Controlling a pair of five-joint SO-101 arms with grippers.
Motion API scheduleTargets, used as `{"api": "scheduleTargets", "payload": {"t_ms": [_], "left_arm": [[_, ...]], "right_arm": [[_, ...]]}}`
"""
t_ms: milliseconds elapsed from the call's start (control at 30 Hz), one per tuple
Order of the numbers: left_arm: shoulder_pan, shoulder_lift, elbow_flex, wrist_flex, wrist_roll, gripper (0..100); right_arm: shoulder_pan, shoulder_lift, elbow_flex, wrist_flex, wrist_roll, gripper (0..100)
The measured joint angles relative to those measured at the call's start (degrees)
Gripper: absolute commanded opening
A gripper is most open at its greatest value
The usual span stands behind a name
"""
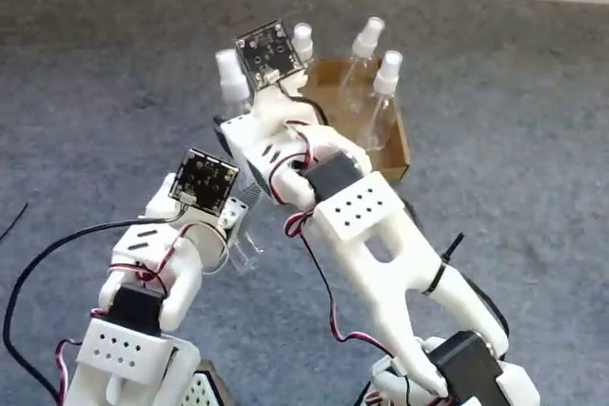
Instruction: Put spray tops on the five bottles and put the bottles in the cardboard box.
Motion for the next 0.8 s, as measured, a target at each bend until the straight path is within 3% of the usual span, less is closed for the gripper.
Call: {"api": "scheduleTargets", "payload": {"t_ms": [400,533,800], "left_arm": [[-3.78,-0.09,1.58,-3.34,0.0,23],[-3.78,-0.09,1.58,-3.34,0.0,23],[-7.12,-0.09,1.58,-2.9,-0.09,16]], "right_arm": [[0.0,-10.11,-2.55,13.54,-0.09,0.3],[1.32,-10.29,-2.55,13.54,-0.09,0.3],[12.04,1.58,-2.55,4.57,3.25,0.3]]}}
